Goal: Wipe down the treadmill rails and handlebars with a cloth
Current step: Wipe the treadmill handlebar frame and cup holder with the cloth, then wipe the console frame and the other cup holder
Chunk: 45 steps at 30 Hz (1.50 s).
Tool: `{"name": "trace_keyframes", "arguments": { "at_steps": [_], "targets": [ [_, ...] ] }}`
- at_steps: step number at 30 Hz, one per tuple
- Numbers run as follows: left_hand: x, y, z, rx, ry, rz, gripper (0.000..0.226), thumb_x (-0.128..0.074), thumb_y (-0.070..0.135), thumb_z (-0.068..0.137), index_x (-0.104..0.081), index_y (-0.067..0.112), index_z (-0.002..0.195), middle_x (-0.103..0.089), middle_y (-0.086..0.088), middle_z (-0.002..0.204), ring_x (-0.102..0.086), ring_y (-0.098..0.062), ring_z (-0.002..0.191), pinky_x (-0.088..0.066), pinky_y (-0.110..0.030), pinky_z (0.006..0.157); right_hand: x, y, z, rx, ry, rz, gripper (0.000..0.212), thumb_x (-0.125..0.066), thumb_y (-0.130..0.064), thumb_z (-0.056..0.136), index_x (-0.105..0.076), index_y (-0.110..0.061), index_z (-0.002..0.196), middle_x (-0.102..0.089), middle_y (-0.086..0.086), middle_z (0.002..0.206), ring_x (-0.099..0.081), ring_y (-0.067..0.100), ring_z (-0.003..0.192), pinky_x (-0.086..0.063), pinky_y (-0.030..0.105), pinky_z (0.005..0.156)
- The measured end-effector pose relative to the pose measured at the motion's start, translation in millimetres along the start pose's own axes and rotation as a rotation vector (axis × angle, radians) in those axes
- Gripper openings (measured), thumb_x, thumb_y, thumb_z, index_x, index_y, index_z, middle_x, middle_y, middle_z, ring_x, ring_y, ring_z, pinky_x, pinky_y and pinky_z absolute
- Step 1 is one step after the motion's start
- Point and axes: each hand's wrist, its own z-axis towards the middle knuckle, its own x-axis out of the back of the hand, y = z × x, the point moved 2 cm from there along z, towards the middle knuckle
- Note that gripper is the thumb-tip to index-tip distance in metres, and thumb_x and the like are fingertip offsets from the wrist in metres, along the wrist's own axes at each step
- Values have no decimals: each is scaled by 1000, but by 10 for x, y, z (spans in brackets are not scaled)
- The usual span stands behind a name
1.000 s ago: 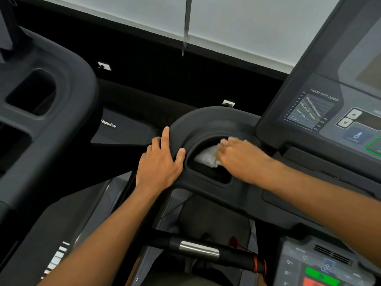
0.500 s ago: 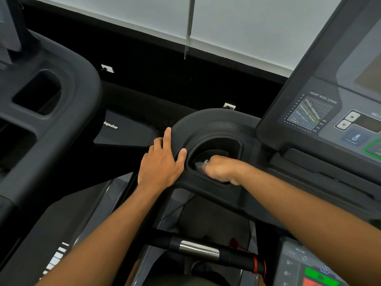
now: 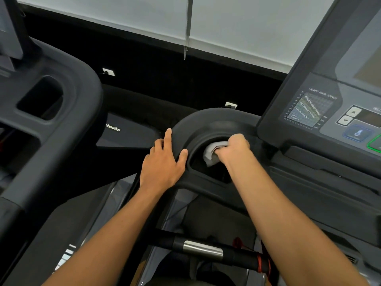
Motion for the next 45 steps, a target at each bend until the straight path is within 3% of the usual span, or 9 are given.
{"name": "trace_keyframes", "arguments": {
  "at_steps": [4,13,20,26,29,35,38,40,45],
  "targets": [
    [-4,6,-2,-2,-6,8,80,-36,66,102,-7,25,165,-45,-13,152,-56,-32,130,-52,-47,98,-21,350,-111,120,-173,-233,26,-53,-20,96,-61,-7,117,-69,18,115,-69,37,100,-57,54,91],
    [-18,-7,-13,11,-24,-3,81,-38,66,100,-8,27,165,-44,-13,153,-55,-34,131,-51,-50,96,488,247,-537,781,-818,-1740,29,-53,-22,103,-55,-24,74,-57,-1,77,-54,17,73,-39,31,63],
    [11,-9,-14,11,-78,-22,81,-36,68,101,-5,29,165,-38,-13,157,-50,-37,136,-48,-55,98,817,-189,-873,923,-775,-2291,16,-44,-3,94,-59,-5,93,-48,2,74,-45,17,64,-33,28,51],
    [54,-25,-44,30,-84,-68,84,-41,70,98,-15,26,165,-41,-18,157,-48,-42,138,-41,-62,108,1280,-105,-950,1017,-682,-2261,30,-49,-4,90,-66,-14,113,-63,11,101,-63,33,86,-48,38,65],
    [184,76,-205,-196,51,-108,91,-46,74,89,-29,22,162,-43,-14,159,-41,-33,146,-30,-60,120,1502,-112,-965,959,-673,-2186,31,-50,-6,93,-67,-17,117,-63,8,100,-62,31,88,-53,42,69],
    [262,746,-752,-605,-664,-419,127,-89,70,64,-8,55,160,-38,39,155,-36,12,143,-32,-28,115,1575,-215,-1058,947,-676,-1720,33,-50,-19,100,-59,-32,129,-69,7,107,-62,28,97,-52,43,81],
    [214,896,-708,-516,-610,-565,49,-86,44,82,-65,51,126,-73,26,118,-69,3,110,-58,-31,94,1600,-312,-1133,1006,-638,-1583,20,-54,-41,101,-70,-30,107,-72,-2,94,-62,18,91,-50,36,80],
    [278,990,-635,-439,-557,-580,10,-79,40,90,-78,44,100,-80,13,93,-76,-7,89,-61,-34,77,1713,-407,-1156,1066,-580,-1485,22,-59,-48,97,-71,-30,100,-72,-8,89,-62,13,84,-49,34,79],
    [544,1136,-457,-237,-350,-670,15,-72,38,95,-78,29,84,-78,13,78,-73,-14,82,-55,-33,71,2241,-588,-1004,1008,-371,-1146,50,-69,-52,89,-59,-35,135,-68,-13,126,-64,1,109,-51,28,97]
  ]
}}
